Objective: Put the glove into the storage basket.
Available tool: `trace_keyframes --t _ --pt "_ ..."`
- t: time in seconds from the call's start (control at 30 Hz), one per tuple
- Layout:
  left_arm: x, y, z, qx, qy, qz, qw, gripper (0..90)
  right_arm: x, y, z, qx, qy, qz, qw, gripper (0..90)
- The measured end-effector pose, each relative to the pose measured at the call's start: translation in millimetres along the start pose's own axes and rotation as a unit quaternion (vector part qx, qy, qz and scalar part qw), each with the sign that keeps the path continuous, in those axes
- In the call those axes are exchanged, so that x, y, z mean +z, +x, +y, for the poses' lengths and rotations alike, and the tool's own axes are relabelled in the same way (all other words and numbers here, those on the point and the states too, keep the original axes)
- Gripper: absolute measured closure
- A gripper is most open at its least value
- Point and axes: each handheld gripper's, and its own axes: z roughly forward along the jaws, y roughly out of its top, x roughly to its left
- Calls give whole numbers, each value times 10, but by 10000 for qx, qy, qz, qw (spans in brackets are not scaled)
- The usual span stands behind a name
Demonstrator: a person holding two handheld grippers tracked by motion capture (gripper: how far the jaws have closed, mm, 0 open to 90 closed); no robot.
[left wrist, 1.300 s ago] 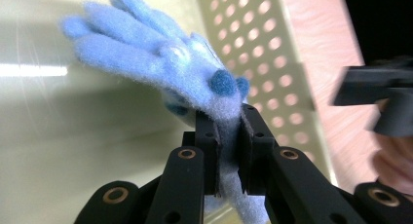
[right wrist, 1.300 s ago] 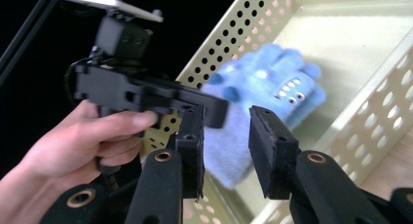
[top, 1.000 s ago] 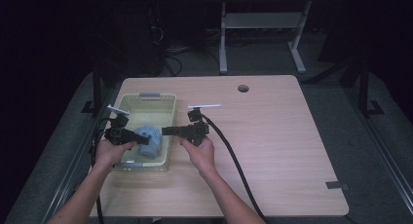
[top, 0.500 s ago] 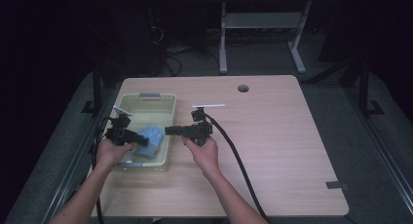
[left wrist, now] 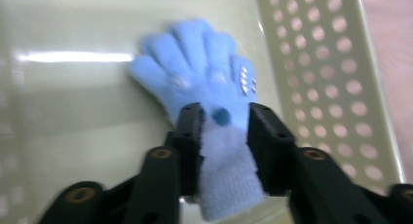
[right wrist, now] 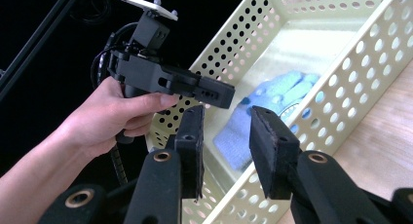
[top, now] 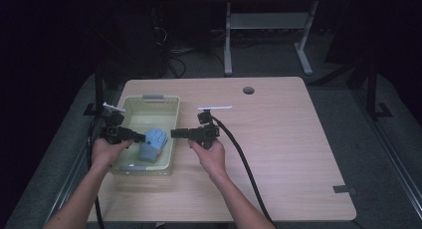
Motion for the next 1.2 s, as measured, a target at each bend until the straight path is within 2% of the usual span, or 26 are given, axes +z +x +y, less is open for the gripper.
trace_keyframes --t 0.07,0.13,0.17,0.33,0.4,0.57,0.73,0.77,0.9,1.2 --pt "67 -20 0 66 181 -64 9998 705 0 -1 -4 1 5 -2 10000 655" --pt "120 -40 0 54 312 -26 9995 706 -3 -1 -9 3 14 2 10000 655" --pt "156 -39 5 127 407 49 9991 706 -4 -1 -10 -4 14 -6 10000 655" --pt "250 -42 19 150 642 188 9976 690 -31 -13 -15 -11 -6 -16 10000 655" --pt "267 -43 23 152 653 218 9975 687 -43 -17 -16 -10 -8 -26 10000 655" --pt "213 -60 17 189 471 136 9986 655 -100 -31 -18 0 -30 -55 10000 645" --pt "92 -68 14 228 198 -88 9995 601 -155 -63 -29 34 -20 -122 9999 613" --pt "60 -76 12 278 74 -177 9994 587 -164 -65 -30 27 -17 -143 9999 608" --pt "2 -136 1 464 -97 -387 9981 541 -246 -90 -27 16 -82 -192 9998 597" --pt "-75 -271 8 554 -409 -672 9954 488 -366 -133 -9 68 -138 -255 9996 565"
